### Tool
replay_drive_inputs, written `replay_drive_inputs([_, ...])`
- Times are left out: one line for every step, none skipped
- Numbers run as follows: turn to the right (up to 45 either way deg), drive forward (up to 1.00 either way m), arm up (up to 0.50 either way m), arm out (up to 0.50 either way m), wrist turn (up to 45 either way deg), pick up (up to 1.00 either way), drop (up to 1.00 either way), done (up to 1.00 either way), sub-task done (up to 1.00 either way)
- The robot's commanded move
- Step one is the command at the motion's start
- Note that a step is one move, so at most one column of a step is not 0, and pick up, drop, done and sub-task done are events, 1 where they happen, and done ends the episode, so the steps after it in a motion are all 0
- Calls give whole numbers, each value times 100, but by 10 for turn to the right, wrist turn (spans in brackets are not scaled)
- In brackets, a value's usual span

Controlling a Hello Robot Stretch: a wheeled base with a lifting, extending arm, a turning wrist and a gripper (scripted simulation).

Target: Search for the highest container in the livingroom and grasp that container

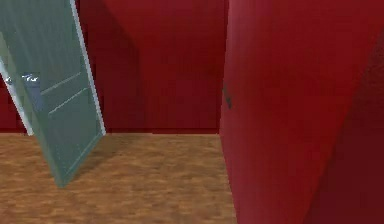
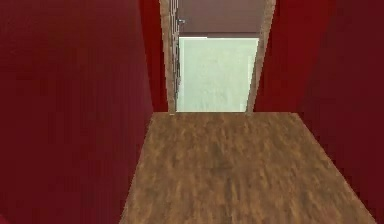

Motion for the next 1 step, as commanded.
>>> replay_drive_inputs([-450, 0, 0, 0, 0, 0, 0, 0, 0])
